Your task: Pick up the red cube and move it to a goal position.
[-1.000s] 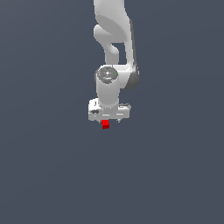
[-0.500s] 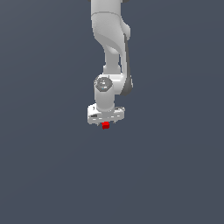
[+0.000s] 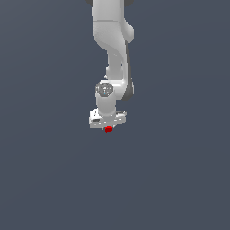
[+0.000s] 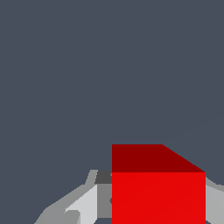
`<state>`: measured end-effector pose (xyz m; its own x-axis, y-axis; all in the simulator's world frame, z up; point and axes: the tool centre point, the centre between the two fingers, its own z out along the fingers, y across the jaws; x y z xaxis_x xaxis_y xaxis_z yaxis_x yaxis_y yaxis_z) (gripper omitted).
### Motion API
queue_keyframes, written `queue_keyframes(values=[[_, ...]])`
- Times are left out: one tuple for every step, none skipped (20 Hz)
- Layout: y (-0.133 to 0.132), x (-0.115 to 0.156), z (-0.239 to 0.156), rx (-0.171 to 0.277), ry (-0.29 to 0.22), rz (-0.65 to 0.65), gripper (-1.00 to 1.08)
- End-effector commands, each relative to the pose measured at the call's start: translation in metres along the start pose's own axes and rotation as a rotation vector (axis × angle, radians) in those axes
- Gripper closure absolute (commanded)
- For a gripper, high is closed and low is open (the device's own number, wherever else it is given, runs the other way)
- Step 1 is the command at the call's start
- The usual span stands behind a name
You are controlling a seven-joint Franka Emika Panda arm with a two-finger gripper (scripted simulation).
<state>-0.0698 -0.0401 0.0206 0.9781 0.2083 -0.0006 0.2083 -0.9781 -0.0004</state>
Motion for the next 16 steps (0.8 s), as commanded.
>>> queue_keyframes(values=[[0.0,0.0,0.0,0.0,0.001,-0.002,1.08],[0.0,0.0,0.0,0.0,0.001,-0.002,1.08],[0.0,0.0,0.0,0.0,0.001,-0.002,1.08],[0.0,0.0,0.0,0.0,0.001,-0.002,1.08],[0.0,0.0,0.0,0.0,0.001,-0.002,1.08],[0.0,0.0,0.0,0.0,0.001,-0.002,1.08],[0.0,0.0,0.0,0.0,0.001,-0.002,1.08],[0.0,0.0,0.0,0.0,0.001,-0.002,1.08],[0.0,0.0,0.0,0.0,0.001,-0.001,1.08],[0.0,0.0,0.0,0.0,0.001,-0.001,1.08],[0.0,0.0,-0.001,0.0,0.001,-0.001,1.08],[0.0,0.0,-0.003,0.0,0.001,-0.001,1.08],[-0.001,0.001,-0.004,0.0,0.001,-0.001,1.08],[-0.001,0.001,-0.007,0.0,0.001,-0.001,1.08],[-0.002,0.002,-0.01,0.0,0.001,-0.001,1.08],[-0.002,0.002,-0.014,0.0,0.001,-0.001,1.08]])
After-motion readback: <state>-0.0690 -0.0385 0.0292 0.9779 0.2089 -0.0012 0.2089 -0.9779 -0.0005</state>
